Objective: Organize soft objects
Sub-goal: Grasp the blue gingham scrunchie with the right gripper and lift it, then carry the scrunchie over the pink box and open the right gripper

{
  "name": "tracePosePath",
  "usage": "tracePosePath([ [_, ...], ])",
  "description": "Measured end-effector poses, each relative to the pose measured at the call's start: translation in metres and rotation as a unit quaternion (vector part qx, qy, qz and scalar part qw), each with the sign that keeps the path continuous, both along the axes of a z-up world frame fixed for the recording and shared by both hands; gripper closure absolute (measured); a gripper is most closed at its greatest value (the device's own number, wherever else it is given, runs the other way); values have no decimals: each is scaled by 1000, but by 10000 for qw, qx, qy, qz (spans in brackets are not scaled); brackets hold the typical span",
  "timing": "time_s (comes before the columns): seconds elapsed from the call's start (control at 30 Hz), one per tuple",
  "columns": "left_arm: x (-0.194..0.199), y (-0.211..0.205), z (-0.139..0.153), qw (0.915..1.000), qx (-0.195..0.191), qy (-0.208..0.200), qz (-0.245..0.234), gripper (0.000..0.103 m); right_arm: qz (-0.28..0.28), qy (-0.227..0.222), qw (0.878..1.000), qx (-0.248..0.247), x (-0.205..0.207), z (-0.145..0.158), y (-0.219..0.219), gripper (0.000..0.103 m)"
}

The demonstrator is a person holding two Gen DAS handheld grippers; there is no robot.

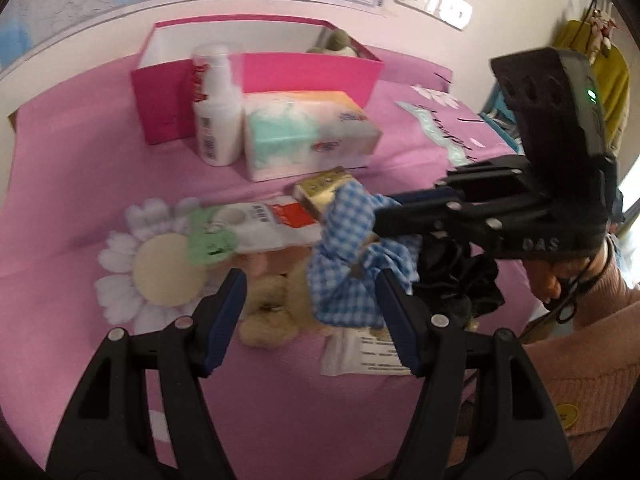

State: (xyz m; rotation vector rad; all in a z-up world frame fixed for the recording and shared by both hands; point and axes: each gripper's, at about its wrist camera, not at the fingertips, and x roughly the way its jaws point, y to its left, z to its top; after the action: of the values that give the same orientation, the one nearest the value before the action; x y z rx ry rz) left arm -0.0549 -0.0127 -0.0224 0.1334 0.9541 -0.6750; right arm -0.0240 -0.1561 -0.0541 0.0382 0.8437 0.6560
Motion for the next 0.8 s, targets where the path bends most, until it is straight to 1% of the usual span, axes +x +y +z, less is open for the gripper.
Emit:
tracePosePath([
  [0.07,0,-5,0,10000,15,-34,-56,36,-81,44,9999,73,3,0,-5,95],
  [0.13,2,-8,-1,10000,11,0,-93,49,-96,49,9999,118,1,1,-6,95],
  [0.2,5,-13,-2,9998,-49,95,-182,58,-102,46,9998,158,-4,2,-7,95],
  [0.23,5,-16,-2,9997,-61,78,-206,61,-117,36,9998,185,-8,5,-11,95],
  [0.3,7,-19,-1,9997,-56,51,-218,64,-124,25,9996,268,-7,6,-14,95],
  [0.33,8,-21,0,9997,-65,24,-222,68,-140,9,9994,309,-7,7,-15,95],
  [0.43,11,-26,6,9996,-132,-41,-258,76,-166,-32,9989,430,-7,11,-22,95],
  [0.53,14,-28,10,9995,-113,-133,-251,81,-185,-84,9985,517,-5,14,-26,95],
  [0.8,21,-34,28,9988,-109,-422,-212,81,-205,-335,9978,541,2,27,-23,95],
])
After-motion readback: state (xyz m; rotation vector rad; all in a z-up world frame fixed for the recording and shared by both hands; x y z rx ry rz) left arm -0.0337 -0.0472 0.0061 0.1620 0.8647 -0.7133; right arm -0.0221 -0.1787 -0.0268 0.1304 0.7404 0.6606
